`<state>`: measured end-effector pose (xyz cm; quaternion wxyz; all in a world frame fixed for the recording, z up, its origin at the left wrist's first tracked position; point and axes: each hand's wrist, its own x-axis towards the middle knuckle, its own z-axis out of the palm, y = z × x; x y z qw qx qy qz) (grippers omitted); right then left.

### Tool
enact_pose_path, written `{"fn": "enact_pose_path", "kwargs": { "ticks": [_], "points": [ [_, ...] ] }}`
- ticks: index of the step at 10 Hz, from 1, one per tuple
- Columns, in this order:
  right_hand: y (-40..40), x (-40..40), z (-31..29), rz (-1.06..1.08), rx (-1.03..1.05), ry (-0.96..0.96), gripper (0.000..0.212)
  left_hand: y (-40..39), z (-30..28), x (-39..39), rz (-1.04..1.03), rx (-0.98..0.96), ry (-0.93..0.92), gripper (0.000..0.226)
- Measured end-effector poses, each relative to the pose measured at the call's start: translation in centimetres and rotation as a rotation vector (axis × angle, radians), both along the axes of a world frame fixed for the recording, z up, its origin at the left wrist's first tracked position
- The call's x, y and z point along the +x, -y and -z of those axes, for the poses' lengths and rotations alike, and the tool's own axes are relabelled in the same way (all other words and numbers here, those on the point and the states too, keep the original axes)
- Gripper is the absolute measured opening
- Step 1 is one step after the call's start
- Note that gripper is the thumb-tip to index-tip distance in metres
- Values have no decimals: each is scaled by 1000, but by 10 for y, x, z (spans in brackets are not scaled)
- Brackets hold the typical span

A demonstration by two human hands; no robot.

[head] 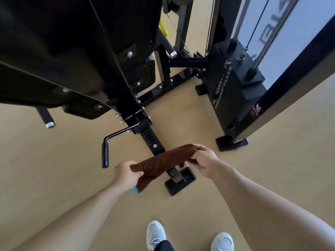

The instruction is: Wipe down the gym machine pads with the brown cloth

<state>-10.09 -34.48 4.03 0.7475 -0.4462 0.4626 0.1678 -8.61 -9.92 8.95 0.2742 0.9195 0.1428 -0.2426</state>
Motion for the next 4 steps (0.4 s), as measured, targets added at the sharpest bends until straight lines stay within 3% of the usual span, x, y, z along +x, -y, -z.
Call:
{"fn": "enact_pose_path", "kwargs": {
  "ticks": [2, 3, 4],
  "points": [
    [-20, 60, 20, -106, -101, 125, 47, -18, 46, 41, -1, 123, 50, 17],
    [-29, 87, 29, -215, -169, 204, 77, -26, 62, 56, -47, 107, 74, 45],
    [-38, 87, 35, -478, -357, 151, 85, -20, 66, 59, -66, 162, -37, 79]
  ]
}}
